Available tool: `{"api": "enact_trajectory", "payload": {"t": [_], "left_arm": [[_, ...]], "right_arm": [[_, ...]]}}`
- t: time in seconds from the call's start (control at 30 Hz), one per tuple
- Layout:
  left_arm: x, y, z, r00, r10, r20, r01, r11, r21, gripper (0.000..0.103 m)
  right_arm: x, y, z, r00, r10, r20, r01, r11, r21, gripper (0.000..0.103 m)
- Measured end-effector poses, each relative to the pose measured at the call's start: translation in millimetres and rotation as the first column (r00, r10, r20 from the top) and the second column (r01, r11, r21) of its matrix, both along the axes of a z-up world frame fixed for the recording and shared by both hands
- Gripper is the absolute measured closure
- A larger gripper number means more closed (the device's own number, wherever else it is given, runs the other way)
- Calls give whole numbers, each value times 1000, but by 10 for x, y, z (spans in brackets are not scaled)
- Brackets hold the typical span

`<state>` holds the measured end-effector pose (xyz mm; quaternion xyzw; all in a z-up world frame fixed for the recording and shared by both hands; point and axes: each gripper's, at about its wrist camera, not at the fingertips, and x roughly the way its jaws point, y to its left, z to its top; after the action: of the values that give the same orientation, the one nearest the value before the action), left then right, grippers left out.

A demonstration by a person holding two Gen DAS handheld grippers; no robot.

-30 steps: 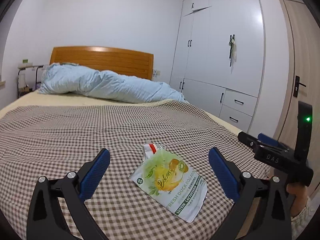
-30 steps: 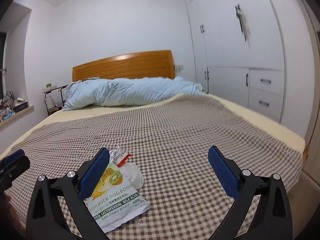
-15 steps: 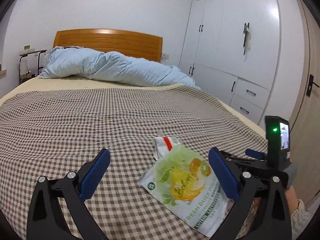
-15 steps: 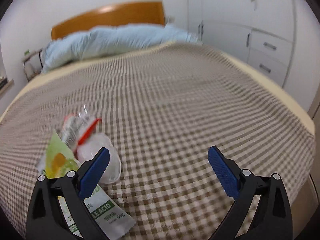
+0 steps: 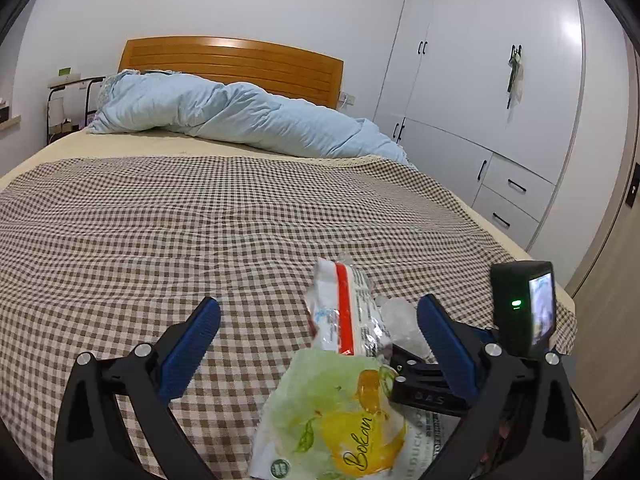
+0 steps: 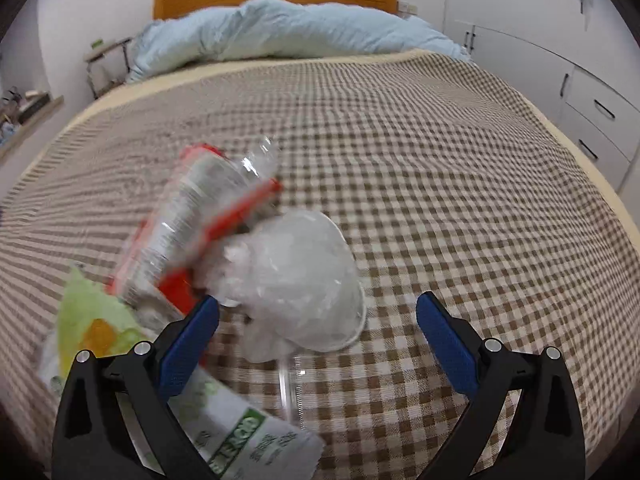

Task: Collect trash
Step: 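Grasp the clear plastic bag with the right tool, then grasp the red-and-white wrapper with the left tool while the right holds the clear bag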

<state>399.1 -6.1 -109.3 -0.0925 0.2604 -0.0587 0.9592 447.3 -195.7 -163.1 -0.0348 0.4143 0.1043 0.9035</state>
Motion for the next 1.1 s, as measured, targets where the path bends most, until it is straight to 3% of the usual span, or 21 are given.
{"api": "enact_trajectory", "payload": {"t": [0.13,0.17,0.2,0.23,0.27,0.33,0.4,0.6,0.87,1.1], "left_arm": [[-11,9,-21,1000,-3,-7,3,1000,-1,7],[-9,9,-28,1000,-3,-9,3,1000,0,7],[-11,8,-35,1000,-3,-12,3,1000,2,7],[-9,19,-44,1000,-2,-15,2,1000,3,7],[2,17,-40,1000,-2,-17,2,1000,3,7],[4,26,-46,1000,1,-20,-1,1000,0,7],[8,27,-48,1000,3,-20,-3,1000,1,7],[37,3,-69,1000,6,-30,-5,1000,10,7],[97,-54,-90,999,5,-35,-4,1000,21,7],[246,-227,-129,998,4,-69,0,998,59,7]], "right_arm": [[82,-71,-77,1000,-12,-25,14,997,73,9],[73,-89,-59,1000,-9,-18,10,996,94,13],[62,-102,-29,1000,-9,-7,10,994,107,38],[57,-137,-11,1000,-17,0,17,993,114,57],[48,-156,4,1000,-25,4,24,992,124,58],[1,-202,39,1000,-5,6,4,989,148,84],[-41,-247,91,999,-35,35,29,988,155,89],[-131,-438,259,990,-81,116,54,975,216,90],[-350,-574,458,966,-149,212,99,969,228,94],[-433,-826,497,945,-221,239,159,954,253,94]]}}
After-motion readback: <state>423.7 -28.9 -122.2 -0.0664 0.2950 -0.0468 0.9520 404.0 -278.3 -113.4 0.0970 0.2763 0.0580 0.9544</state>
